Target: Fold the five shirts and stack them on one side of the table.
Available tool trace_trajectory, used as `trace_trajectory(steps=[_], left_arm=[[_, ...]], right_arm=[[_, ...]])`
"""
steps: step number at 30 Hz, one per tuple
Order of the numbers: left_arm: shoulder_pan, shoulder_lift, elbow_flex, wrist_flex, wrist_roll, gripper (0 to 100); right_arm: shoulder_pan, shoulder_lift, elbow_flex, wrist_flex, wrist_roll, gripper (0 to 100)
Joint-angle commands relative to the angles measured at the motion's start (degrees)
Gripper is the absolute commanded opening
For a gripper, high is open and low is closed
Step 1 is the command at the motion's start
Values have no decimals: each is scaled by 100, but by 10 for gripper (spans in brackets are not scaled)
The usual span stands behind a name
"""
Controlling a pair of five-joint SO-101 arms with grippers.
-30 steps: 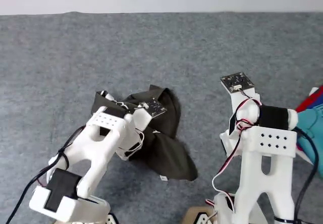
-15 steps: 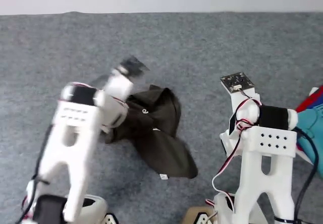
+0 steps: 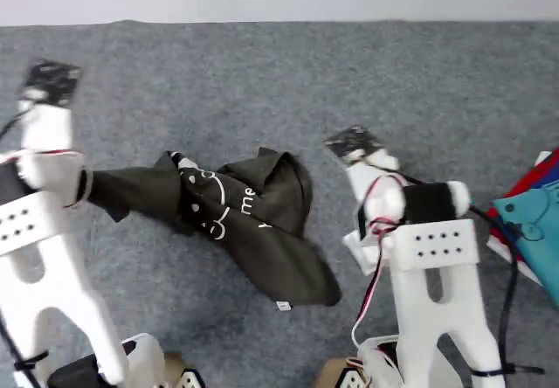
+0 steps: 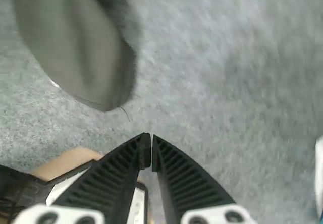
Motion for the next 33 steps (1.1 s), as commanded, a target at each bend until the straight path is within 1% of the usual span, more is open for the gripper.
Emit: trace_trajectory(steps=[1,7,13,18,19,24,30,33], left_arm=[[-668,-132,-207,-220,-44,6],[-1547,281,-207,-492,193,6],[-1670,668,-207,-510,237,6],[-1653,721,-207,-510,237,6],[-1653,721,-207,-510,237,6],[-1653,730,-207,-510,237,6],[-1644,730,-198,-510,237,6],[-1644,730,-198,-510,237,6]], right_arm=[[-356,-136,-26,-242,-53,10],[-971,-136,369,-655,-26,10],[-1613,-57,1002,-1596,-44,24],[-1886,787,976,-2105,-53,178],[-1930,971,897,-2202,-62,194],[-2132,1895,114,-2598,-62,191],[-2123,3187,-1389,-3248,-53,191],[-2132,3934,-2180,-3345,-26,191]])
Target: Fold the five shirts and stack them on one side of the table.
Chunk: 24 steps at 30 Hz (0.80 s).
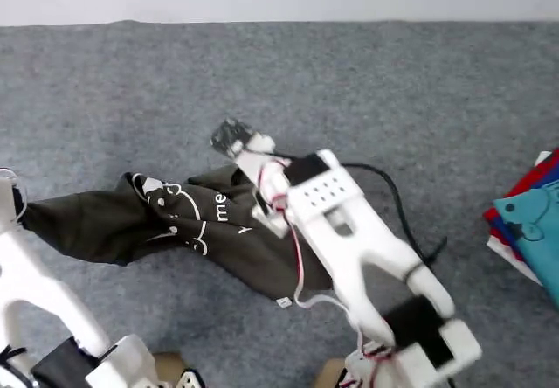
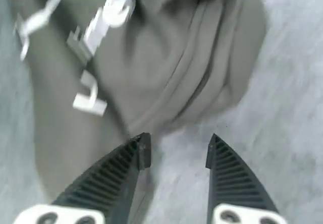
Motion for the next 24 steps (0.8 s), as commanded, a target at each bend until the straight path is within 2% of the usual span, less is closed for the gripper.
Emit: trace_trajectory(steps=[1,5,9,18,24], left_arm=[[-9,9,-198,-114,62,6],[-9,9,-198,-114,62,6],[-9,9,-198,-114,62,6],[-9,9,-110,-123,62,6],[-9,-9,127,-123,62,6]], right_arm=[[-40,708,-1187,-127,-26,191],[-66,1508,-2084,-101,9,191],[-180,2132,-2743,-101,589,191],[-382,2888,-3420,-127,1389,191],[-532,3301,-3622,-356,1644,191]])
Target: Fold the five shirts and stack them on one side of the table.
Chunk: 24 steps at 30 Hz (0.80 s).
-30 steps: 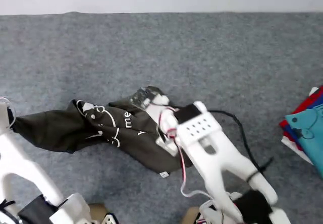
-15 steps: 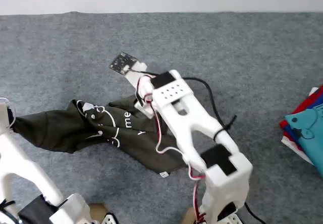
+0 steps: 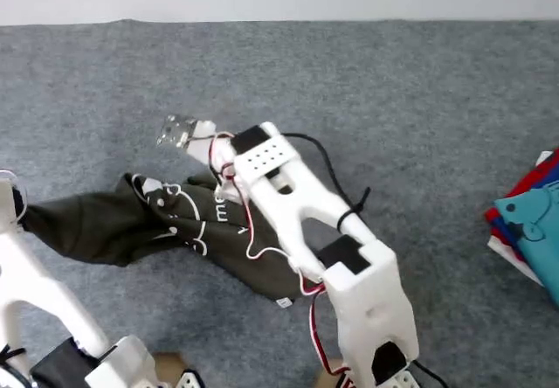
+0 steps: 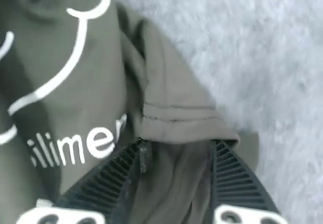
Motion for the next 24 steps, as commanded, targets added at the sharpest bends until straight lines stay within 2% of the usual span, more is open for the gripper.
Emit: trace_trajectory(steps=[1,11,20,24], left_arm=[[-9,-18,31,-114,62,6],[-18,-26,101,-114,62,6],[-18,9,101,-114,62,6],[-18,-18,215,-334,62,6]], right_arm=[[-57,66,-457,-224,123,191],[-57,681,-1512,-233,123,191],[-207,716,-1758,400,114,191],[-207,787,-1802,303,114,192]])
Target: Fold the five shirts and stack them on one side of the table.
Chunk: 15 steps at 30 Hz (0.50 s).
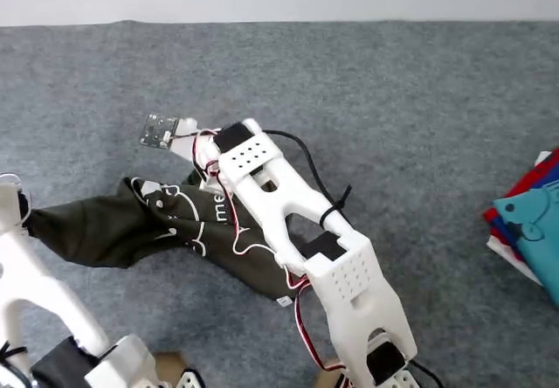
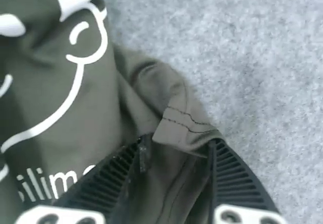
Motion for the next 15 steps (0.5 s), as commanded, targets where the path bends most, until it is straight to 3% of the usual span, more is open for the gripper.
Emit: trace_trajectory(steps=[1,12,15], left_arm=[[-18,-62,92,-281,62,6],[-18,-62,303,-290,62,6],[-18,-62,303,-290,62,6]], right_arm=[[-22,-57,-308,-101,62,193],[22,655,-343,-910,79,189],[66,664,-448,-866,229,133]])
